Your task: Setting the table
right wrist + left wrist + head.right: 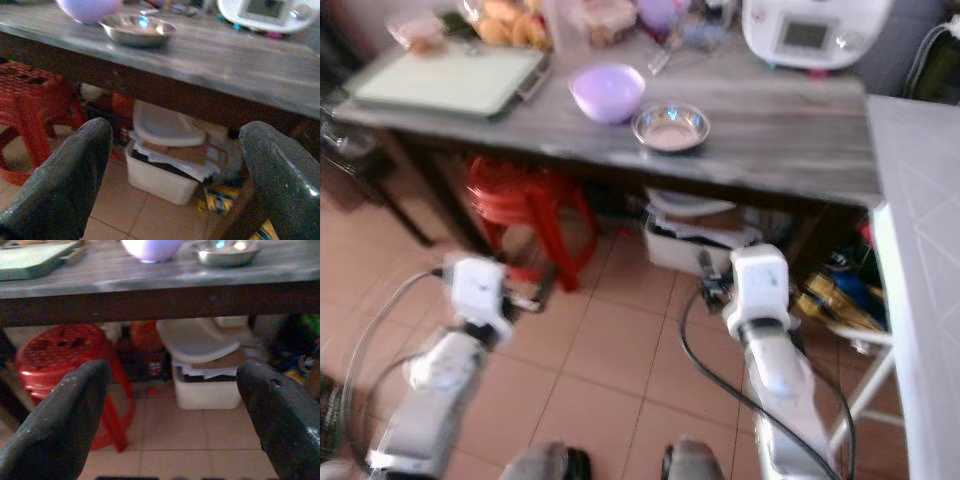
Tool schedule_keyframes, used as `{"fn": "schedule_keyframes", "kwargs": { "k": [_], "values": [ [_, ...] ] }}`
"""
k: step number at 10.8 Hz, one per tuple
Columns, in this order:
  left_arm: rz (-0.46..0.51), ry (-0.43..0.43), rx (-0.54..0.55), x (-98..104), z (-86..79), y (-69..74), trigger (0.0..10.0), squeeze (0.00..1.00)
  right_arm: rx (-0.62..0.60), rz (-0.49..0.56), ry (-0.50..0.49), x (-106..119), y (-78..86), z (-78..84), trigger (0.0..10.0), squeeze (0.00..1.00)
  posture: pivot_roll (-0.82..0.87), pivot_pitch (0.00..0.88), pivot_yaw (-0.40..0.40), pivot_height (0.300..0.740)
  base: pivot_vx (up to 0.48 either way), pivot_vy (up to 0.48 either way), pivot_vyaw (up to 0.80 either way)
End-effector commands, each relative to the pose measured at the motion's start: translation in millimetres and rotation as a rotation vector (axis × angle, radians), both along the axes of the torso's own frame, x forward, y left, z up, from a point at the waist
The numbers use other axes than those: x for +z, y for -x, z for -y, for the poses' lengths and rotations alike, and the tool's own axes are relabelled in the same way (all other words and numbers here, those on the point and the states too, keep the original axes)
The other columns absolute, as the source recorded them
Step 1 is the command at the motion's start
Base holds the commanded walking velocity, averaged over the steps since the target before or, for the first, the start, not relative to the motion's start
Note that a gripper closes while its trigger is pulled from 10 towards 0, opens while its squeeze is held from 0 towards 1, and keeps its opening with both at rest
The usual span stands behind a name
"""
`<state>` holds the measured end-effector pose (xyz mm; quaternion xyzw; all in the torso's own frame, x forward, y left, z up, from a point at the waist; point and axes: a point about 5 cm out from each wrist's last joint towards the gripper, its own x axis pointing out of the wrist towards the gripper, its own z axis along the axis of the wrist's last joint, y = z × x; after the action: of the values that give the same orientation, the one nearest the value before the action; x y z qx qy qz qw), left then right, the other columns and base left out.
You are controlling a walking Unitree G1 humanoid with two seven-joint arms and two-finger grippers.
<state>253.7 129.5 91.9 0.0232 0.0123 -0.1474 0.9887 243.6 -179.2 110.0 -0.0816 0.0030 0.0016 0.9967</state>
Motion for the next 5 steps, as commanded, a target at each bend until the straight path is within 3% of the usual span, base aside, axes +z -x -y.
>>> {"fn": "schedule_keyframes", "kwargs": {
  "k": [1, 3, 5],
  "values": [
    [0.061, -0.025, 0.033, 8, -7.1, 0.6, 10.0, 0.0, -0.069, 0.037, 0.009, 5, 3.0, 5.1, 10.0, 0.0, -0.05, 0.077, 0.059, 0.74, 0.0, 0.0, 0.0],
    [0.1, 0.022, 0.225, 19, -26.0, -3.3, 10.0, 0.0, -0.107, 0.035, 0.042, 0, 15.4, 9.1, 10.0, 0.0, -0.05, 0.111, 0.042, 0.74, 0.0, 0.0, 0.0],
    [0.1, 0.015, 0.19, 21, -22.9, -4.6, 10.0, 0.0, -0.089, 0.032, 0.088, 2, 2.9, 3.9, 10.0, 0.0, -0.06, 0.121, 0.027, 0.74, 0.0, 0.0, 0.0]
  ]
}}
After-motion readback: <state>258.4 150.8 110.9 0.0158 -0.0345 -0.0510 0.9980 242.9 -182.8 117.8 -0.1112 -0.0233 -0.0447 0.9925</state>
